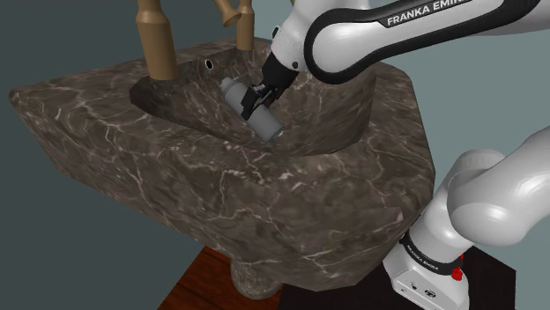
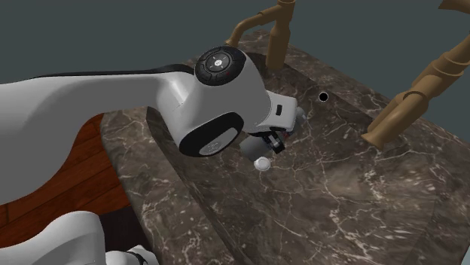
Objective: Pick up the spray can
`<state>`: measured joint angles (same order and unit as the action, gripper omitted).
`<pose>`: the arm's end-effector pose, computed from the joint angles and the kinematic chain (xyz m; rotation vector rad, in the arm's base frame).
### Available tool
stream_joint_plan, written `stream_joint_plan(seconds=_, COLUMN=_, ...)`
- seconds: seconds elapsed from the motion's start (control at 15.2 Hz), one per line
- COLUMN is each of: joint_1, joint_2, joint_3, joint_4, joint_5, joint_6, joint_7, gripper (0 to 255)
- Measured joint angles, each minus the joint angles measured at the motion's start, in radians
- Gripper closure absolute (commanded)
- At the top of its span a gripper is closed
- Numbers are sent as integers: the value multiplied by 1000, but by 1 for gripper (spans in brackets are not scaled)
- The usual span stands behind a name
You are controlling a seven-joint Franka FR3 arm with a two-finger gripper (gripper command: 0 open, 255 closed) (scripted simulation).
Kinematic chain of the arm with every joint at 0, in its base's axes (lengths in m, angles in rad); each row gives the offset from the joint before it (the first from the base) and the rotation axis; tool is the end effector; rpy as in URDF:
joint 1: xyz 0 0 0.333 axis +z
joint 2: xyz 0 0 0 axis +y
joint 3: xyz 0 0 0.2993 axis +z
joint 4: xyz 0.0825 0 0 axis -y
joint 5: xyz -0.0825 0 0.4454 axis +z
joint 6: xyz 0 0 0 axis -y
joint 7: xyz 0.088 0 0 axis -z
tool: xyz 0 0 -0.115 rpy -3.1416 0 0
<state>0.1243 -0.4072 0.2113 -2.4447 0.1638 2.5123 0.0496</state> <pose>0.4947 0.1727 0.4471 -2.9244 -0.2632 -0.6781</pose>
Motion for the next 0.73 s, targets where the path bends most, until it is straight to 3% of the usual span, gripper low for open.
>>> stream_joint_plan(seconds=0.73, joint_1=-5, joint_2=-33, joint_3=-9, joint_4=95, joint_5=-9, joint_6=-130, joint_7=7, gripper=255)
